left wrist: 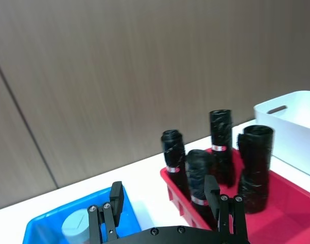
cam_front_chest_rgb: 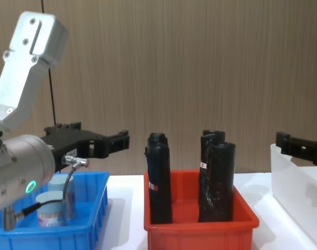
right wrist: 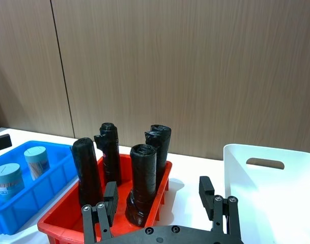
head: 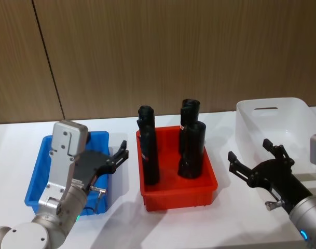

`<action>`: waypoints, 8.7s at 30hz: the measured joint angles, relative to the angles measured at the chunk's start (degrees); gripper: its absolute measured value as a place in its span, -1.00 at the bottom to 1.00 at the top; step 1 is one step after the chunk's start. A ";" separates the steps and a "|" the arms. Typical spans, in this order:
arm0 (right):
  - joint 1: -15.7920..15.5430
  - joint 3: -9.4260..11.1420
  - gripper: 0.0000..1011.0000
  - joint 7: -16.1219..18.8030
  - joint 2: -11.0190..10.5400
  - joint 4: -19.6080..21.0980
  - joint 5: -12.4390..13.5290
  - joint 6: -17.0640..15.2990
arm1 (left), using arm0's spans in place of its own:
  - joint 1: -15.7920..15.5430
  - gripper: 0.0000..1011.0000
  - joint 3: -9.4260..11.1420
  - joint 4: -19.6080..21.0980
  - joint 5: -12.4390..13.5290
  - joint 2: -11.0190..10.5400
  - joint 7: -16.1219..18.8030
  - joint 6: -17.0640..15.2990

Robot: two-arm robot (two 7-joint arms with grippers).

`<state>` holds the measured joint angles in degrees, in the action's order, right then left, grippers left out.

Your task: Pick the cotton swabs from the blue box and place them into the white box.

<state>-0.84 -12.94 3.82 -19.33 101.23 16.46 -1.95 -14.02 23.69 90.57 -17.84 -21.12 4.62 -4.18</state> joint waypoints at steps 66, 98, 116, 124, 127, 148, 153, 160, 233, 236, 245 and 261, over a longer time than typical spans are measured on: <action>0.00 0.00 0.98 0.00 0.00 0.00 0.00 0.00 | -8.82 0.99 -6.09 -23.47 -8.23 4.99 3.22 -4.90; 0.00 0.00 0.98 0.00 0.00 0.00 0.00 0.00 | -10.75 0.49 -6.27 -27.94 -6.47 6.27 -0.97 -4.38; 0.00 0.00 0.98 0.00 0.00 0.00 0.00 0.00 | -10.16 0.33 -6.17 -20.07 0.39 5.29 -2.91 -5.11; 0.00 0.00 0.98 0.00 0.00 0.00 0.00 0.00 | -10.34 0.33 -6.18 -16.27 1.57 5.02 -6.71 -4.37; 0.00 0.00 0.98 0.00 0.00 0.00 0.00 0.00 | -10.62 0.33 -6.19 -15.10 1.59 5.02 -8.65 -4.06; 0.00 0.00 0.98 0.00 0.00 0.00 0.00 0.00 | -14.38 0.33 -5.55 -12.24 -3.08 7.07 -23.21 -3.09; 0.00 0.00 0.98 0.00 0.00 0.00 0.00 0.00 | -15.65 0.33 -5.16 -12.79 -4.33 7.97 -26.43 -3.29; 0.00 0.01 0.98 0.00 0.00 0.00 0.00 0.00 | -18.17 0.33 -4.31 -14.80 -6.41 9.75 -32.02 -4.06; 1.61 0.48 0.98 -1.66 -0.17 1.52 -7.66 -3.09 | -30.57 0.33 -0.01 -30.87 -11.81 18.35 -51.59 -6.92; 1.66 0.67 0.98 -1.72 -0.29 1.75 -7.85 -3.34 | -30.58 0.33 -0.01 -30.89 -11.80 18.37 -51.60 -6.92; 1.78 1.21 0.98 -0.56 -0.69 2.68 -7.83 -4.37 | -30.62 0.33 0.00 -30.93 -11.80 18.39 -51.65 -6.92; 3.52 0.92 0.98 3.29 -0.14 3.86 -8.81 -7.30 | -30.63 0.33 -0.01 -30.94 -11.80 18.39 -51.67 -6.92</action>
<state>2.68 -12.02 7.11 -19.47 105.09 7.65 -9.25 -44.65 23.68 59.63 -29.64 -2.72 -47.05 -11.10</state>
